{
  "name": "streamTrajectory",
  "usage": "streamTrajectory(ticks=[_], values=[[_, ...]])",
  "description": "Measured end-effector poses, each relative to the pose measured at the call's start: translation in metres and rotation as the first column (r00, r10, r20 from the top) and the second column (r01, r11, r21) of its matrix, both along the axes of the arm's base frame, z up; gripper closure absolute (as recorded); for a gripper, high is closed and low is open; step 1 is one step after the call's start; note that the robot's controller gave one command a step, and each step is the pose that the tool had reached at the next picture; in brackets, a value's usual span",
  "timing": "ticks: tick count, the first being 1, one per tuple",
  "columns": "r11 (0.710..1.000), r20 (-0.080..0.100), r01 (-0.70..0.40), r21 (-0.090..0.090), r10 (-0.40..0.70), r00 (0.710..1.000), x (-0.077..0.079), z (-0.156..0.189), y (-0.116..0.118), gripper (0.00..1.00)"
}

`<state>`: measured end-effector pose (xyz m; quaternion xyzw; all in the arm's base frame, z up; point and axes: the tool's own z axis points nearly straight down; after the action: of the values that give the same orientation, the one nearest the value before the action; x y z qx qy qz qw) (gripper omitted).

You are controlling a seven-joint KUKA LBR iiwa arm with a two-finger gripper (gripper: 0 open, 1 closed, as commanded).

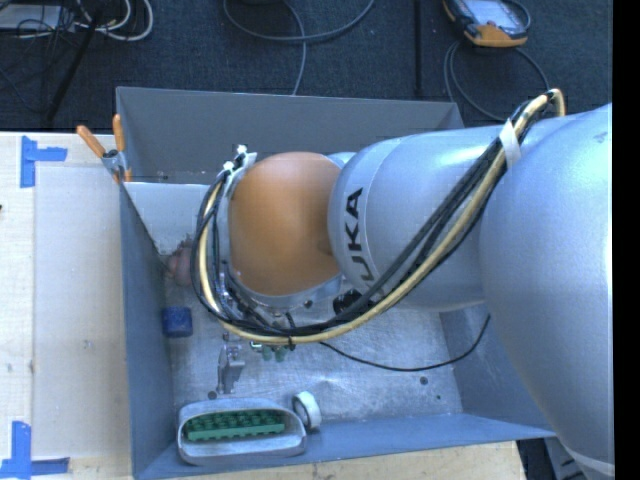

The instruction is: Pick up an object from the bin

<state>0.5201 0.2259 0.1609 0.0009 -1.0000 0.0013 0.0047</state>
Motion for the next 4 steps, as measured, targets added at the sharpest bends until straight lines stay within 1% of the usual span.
streamTrajectory(ticks=[1, 2, 3, 4], values=[[0.983, 0.009, -0.185, 0.003, 0.185, 0.983, 0.050, -0.038, 0.016, 0.00], [1.000, 0.009, -0.026, 0.002, 0.026, 1.000, 0.082, -0.068, 0.008, 0.00], [0.997, 0.013, -0.076, 0.004, 0.076, 0.997, 0.084, -0.088, -0.081, 0.00], [0.997, 0.026, -0.077, 0.006, 0.077, 0.997, 0.087, -0.085, -0.078, 1.00]])
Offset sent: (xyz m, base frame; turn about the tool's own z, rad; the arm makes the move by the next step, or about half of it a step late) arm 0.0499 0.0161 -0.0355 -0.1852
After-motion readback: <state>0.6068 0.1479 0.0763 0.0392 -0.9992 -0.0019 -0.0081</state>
